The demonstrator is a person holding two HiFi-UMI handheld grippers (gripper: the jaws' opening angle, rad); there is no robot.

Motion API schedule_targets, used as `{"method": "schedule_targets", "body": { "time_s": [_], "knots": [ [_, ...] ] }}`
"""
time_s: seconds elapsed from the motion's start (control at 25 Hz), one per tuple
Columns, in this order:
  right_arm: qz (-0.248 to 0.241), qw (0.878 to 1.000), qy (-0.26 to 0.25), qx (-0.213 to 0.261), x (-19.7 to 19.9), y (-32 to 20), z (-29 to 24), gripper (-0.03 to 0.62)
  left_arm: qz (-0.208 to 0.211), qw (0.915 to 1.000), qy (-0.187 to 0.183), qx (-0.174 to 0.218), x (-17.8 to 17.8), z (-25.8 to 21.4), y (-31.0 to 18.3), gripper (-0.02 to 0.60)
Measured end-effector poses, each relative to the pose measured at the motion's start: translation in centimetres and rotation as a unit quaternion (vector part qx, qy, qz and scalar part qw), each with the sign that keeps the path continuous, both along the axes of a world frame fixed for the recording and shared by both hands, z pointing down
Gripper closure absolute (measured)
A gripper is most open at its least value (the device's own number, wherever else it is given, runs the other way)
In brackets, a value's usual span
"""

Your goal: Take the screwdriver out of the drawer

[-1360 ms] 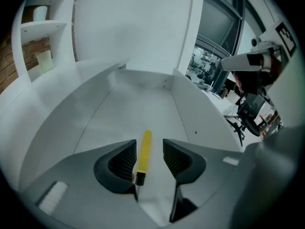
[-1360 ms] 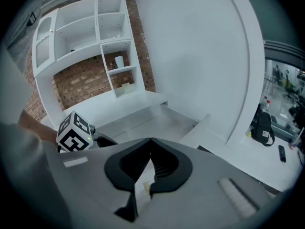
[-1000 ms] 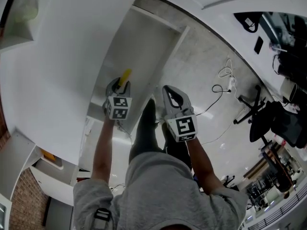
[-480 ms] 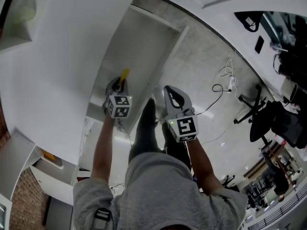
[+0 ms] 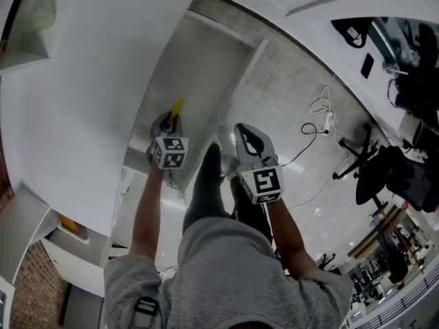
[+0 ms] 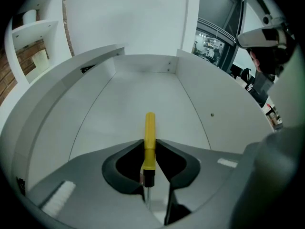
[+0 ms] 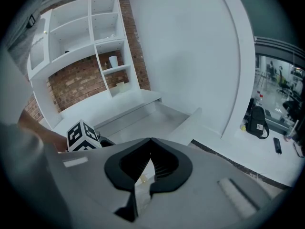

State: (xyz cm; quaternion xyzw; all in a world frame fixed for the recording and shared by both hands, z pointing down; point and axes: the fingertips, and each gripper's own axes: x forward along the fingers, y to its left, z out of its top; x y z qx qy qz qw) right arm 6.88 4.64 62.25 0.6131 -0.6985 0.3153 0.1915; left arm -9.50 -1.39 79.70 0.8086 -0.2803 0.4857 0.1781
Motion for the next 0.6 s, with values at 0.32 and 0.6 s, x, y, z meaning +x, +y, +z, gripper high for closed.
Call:
{"method": "schedule_targets", "body": {
  "time_s": [0.32, 0.6],
  "knots": [
    [-0.004, 1.0, 0.009, 0.023, -0.9, 0.1, -3.2, 0.591, -0.003, 0.9991, 0.027, 0.032, 0.4, -4.4, -0.2, 0.499],
    [-0.017, 0.998, 0.025, 0.051, -1.4, 0.4, -7.2, 0.591, -0.01, 0.9959, 0.056, 0.07, 1.4, -10.6, -0.9, 0.499]
  ]
}}
